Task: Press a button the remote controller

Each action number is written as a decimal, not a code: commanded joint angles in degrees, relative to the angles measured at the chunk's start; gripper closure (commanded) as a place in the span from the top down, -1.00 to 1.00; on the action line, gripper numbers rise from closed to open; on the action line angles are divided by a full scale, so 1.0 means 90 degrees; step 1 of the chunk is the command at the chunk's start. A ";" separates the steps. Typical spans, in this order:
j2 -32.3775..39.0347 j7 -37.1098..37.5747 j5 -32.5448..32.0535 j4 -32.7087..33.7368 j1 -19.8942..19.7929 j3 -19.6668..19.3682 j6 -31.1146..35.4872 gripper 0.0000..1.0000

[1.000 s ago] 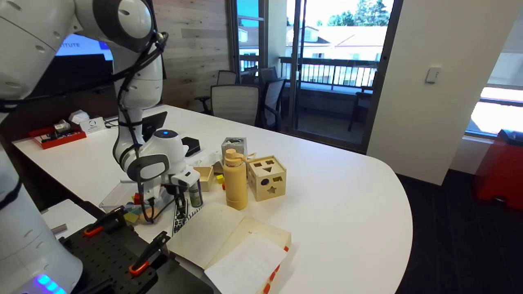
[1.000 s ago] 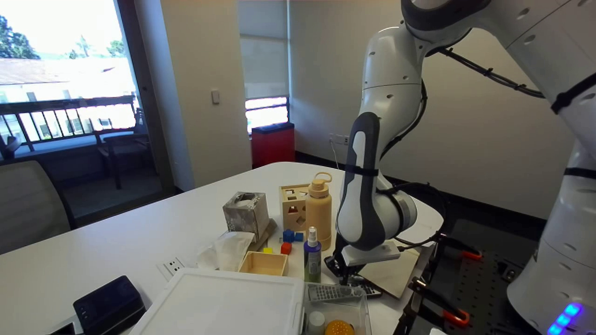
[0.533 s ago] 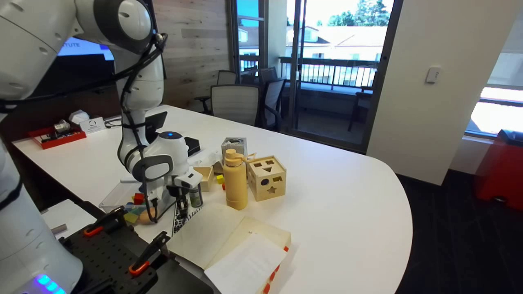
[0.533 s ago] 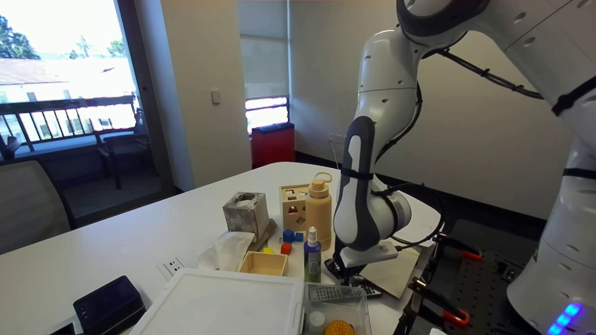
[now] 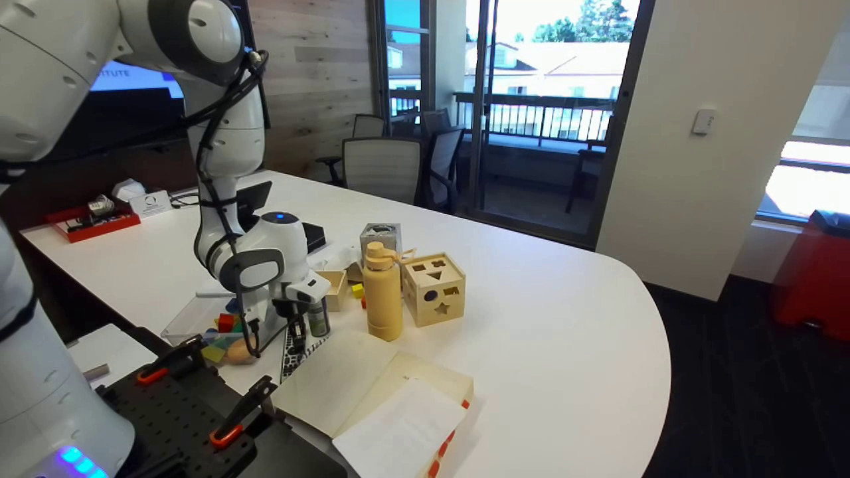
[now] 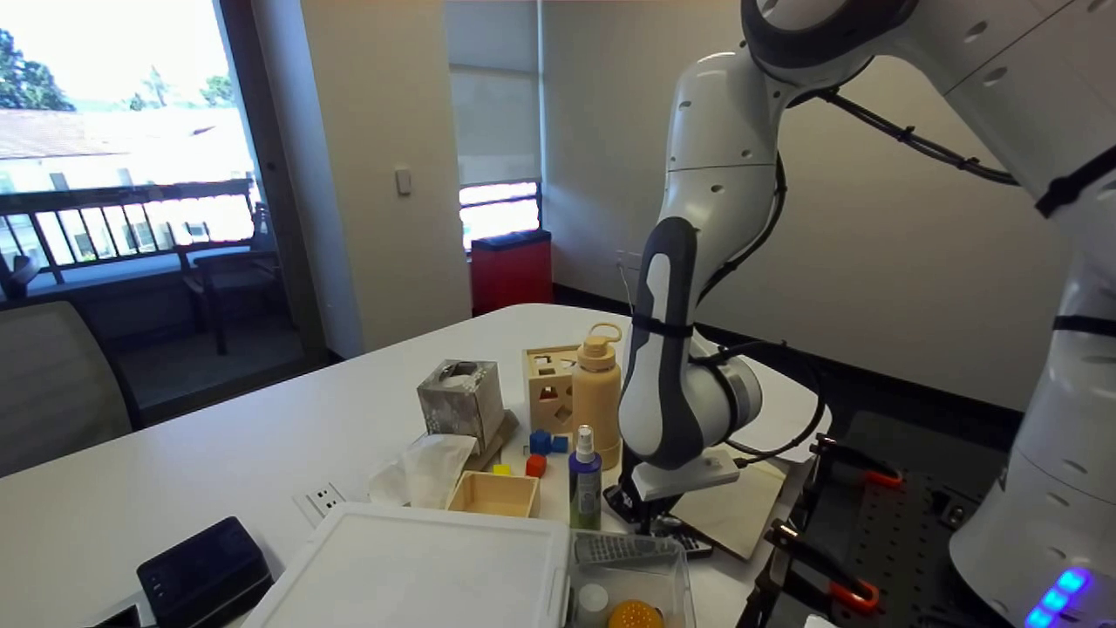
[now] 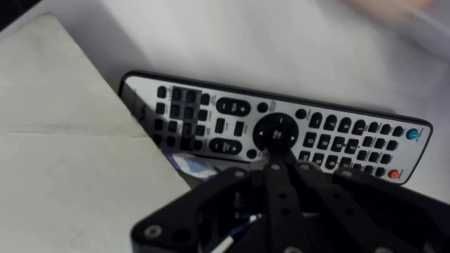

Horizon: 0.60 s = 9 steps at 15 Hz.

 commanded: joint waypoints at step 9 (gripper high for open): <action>0.0114 0.0245 0.0037 0.0222 0.0865 -0.0589 -0.0333 -1.00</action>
